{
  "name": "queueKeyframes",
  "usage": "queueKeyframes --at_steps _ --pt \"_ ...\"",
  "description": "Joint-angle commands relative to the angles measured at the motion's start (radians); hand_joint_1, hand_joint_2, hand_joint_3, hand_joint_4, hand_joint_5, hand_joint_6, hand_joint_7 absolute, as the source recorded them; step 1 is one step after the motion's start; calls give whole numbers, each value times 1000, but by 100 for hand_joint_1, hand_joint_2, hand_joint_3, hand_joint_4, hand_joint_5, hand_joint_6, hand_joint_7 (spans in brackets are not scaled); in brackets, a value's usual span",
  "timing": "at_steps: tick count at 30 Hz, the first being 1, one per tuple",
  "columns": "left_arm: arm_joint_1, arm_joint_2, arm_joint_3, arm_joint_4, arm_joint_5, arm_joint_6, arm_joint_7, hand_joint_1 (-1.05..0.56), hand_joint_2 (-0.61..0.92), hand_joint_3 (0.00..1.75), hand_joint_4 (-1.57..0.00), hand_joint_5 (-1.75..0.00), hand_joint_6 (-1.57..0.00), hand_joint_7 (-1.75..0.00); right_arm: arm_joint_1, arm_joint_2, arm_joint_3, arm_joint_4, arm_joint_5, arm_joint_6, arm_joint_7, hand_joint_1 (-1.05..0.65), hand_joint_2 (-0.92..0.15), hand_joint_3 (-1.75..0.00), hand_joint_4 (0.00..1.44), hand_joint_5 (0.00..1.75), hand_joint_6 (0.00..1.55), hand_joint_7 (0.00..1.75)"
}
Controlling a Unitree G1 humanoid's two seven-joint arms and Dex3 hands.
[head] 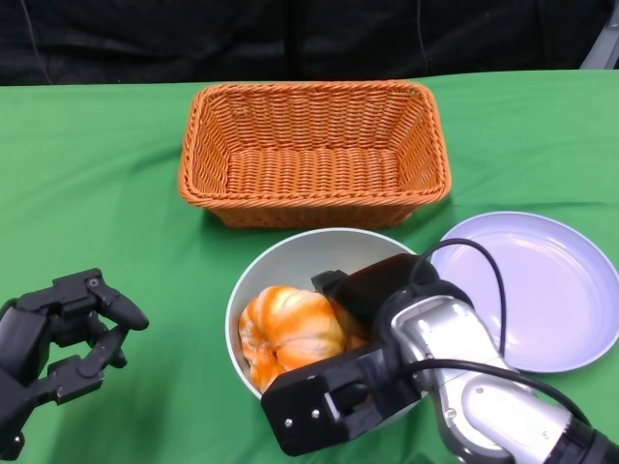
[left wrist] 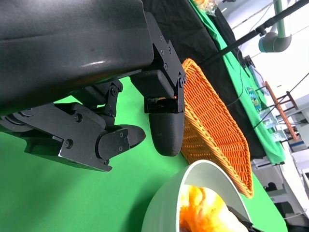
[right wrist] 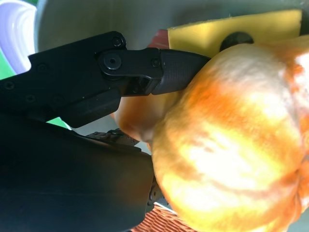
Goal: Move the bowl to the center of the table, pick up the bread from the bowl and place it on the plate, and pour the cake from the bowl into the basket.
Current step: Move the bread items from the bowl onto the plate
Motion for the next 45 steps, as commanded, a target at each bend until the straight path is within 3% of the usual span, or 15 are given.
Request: queueKeyframes --at_steps 1,7,8,9,11,15,19,21,24,31,33,35,45 --pt "13 16 2 -9 -6 14 6 -4 79 64 -74 -152 -75 -121 32 -13 21 66 -13 -7 -10 -97 -92 -31 40 8 19 1" --pt "12 20 2 -1 4 1 11 -5 79 63 -75 -153 -76 -121 49 1 21 103 -10 -20 -91 -83 -92 -20 54 13 28 3" --pt "12 19 2 -2 1 1 8 -5 79 63 -75 -153 -76 -121 59 4 9 102 2 -23 -126 -62 -92 -17 67 26 39 5" --pt "13 19 2 -3 -1 4 7 -5 79 62 -75 -153 -76 -121 69 6 -4 99 14 -26 -160 -43 -92 -9 71 90 52 4" --pt "14 19 3 -5 -3 9 7 -6 79 62 -74 -153 -76 -121 96 8 -36 83 44 -37 -239 -27 -91 -3 77 144 67 5" --pt "12 20 2 -1 1 7 10 -6 80 61 -74 -154 -76 -120 128 19 -89 58 107 -54 -322 -25 -92 -8 76 171 75 4" --pt "12 23 1 0 4 2 8 -6 80 60 -74 -154 -75 -120 177 23 -182 -4 228 -122 -442 -26 -92 -8 70 171 94 11" --pt "10 24 0 4 5 0 9 -6 80 59 -74 -154 -75 -121 186 26 -223 -33 291 -137 -443 -26 -92 -5 68 167 102 14" --pt "6 24 0 10 7 -7 12 -5 80 58 -74 -154 -75 -121 196 24 -277 -87 367 -157 -449 -25 -92 -7 74 155 99 9" --pt "3 25 -1 14 11 -7 15 -6 80 58 -75 -154 -76 -121 222 18 -365 -228 479 -159 -443 -22 -92 -12 71 168 112 14" --pt "4 26 -1 12 12 -5 15 -5 80 58 -75 -155 -76 -121 232 22 -399 -288 517 -136 -422 -21 -92 -12 68 173 91 61" --pt "4 27 -1 12 10 -4 13 -5 80 58 -75 -155 -75 -121 243 19 -423 -335 543 -125 -412 -20 -92 -12 67 174 79 80" --pt "-4 29 1 29 -4 -6 2 -6 82 56 -75 -155 -75 -120 332 -22 -541 -528 640 -98 -400 -17 -92 -11 66 170 81 74"
